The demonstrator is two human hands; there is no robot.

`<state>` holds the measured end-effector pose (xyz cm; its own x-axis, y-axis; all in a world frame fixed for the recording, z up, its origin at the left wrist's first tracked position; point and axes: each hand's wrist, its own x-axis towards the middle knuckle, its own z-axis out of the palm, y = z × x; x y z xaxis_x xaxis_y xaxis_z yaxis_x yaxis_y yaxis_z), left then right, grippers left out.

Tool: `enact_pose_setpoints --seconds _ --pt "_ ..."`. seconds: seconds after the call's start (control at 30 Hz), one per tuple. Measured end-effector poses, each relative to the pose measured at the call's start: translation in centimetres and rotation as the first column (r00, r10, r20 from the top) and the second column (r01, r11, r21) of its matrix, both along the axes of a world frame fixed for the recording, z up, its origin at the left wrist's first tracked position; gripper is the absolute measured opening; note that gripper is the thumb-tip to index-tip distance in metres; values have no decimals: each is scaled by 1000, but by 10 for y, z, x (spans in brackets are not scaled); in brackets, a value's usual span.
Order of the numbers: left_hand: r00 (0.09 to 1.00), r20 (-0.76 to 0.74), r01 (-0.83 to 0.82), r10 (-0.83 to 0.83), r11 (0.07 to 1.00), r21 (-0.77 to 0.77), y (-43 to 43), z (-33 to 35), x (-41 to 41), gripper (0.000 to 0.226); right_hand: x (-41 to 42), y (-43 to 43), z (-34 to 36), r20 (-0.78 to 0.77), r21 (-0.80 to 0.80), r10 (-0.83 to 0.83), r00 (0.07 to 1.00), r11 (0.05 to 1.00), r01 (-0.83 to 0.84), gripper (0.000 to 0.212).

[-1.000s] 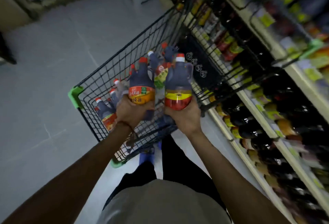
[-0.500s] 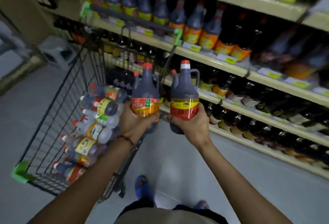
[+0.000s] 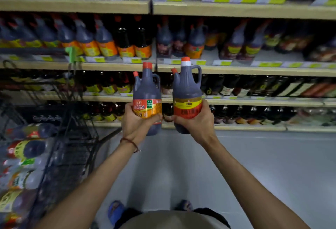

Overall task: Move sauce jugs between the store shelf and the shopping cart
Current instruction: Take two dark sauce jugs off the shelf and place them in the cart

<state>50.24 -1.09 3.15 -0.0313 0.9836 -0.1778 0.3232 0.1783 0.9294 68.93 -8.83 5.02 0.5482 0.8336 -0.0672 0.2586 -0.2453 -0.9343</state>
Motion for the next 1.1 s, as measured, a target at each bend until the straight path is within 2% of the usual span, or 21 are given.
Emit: enact_pose_setpoints --seconds 0.07,0.27,0.6,0.9,1.1 --pt "999 -5 32 -32 999 -8 -5 1 35 99 34 -13 1 -6 2 -34 999 999 34 89" --pt "992 -29 126 -126 992 -17 -8 5 118 96 110 -30 -3 -54 -25 -148 988 989 146 90" --pt "949 -18 315 -316 949 -23 59 -5 224 100 196 15 -9 -8 -51 -243 970 969 242 88" --pt "926 104 369 -363 928 -47 125 -16 276 108 243 77 -11 14 -144 -254 967 957 253 91" --pt "924 142 370 -356 925 -90 146 -23 297 105 268 99 -21 -26 -157 -186 982 971 180 93"
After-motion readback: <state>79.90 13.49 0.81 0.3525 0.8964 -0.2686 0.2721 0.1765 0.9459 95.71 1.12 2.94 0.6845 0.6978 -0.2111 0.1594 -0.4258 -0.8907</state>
